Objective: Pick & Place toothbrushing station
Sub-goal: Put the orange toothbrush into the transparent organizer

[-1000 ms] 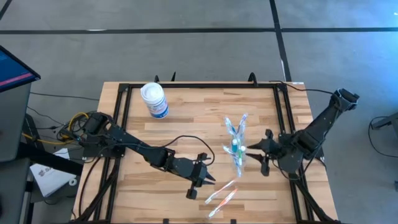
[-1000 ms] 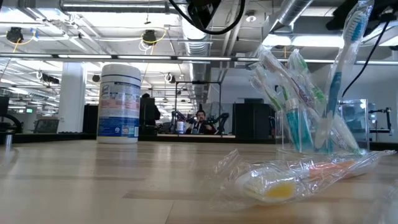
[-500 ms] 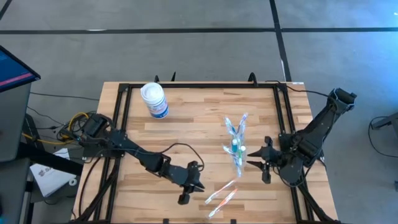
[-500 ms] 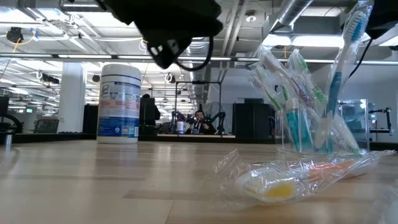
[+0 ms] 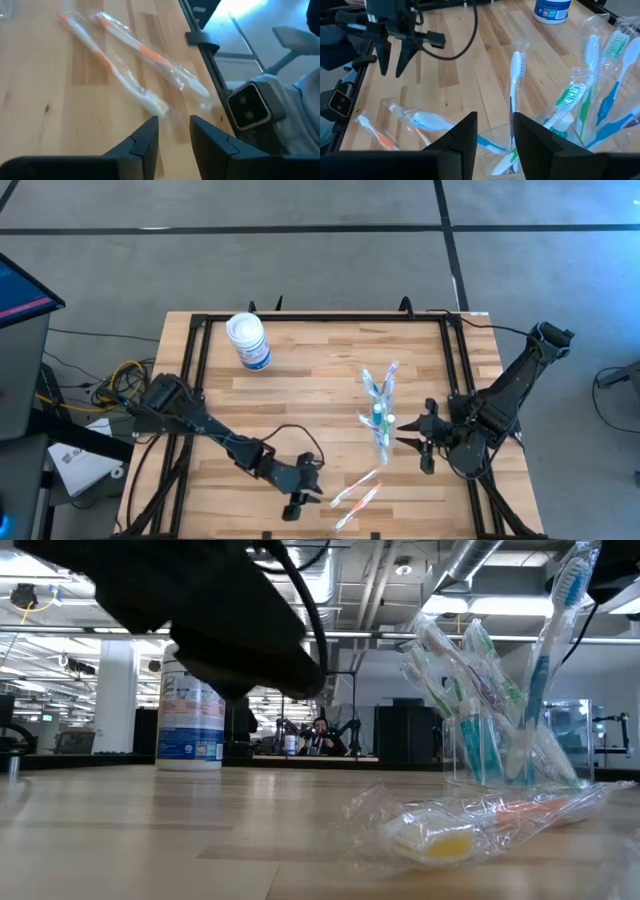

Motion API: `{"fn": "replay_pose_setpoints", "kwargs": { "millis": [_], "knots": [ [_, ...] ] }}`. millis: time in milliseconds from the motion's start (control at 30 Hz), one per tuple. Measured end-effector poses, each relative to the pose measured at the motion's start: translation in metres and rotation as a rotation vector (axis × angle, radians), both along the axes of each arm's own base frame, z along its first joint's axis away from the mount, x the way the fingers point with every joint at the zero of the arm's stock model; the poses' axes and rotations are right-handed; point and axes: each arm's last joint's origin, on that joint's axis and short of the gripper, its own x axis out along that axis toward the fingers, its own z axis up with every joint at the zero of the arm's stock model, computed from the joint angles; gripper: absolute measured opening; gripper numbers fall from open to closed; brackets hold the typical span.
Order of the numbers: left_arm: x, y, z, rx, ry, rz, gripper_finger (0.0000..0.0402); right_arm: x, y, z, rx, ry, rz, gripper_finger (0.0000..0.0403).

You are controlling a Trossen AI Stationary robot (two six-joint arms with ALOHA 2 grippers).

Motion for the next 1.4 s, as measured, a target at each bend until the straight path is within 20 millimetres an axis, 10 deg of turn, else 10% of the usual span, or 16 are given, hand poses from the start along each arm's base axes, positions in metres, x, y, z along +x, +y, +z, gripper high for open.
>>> {"fn": "replay_pose_setpoints", "kwargs": {
  "millis": [1400],
  "knots": [
    [-0.012,-0.058,-0.073,0.124,-0.147,0.236,0.0154,0.003,0.002,0.004,0.092,-0.061,-0.055,0.0115]
  ]
}}
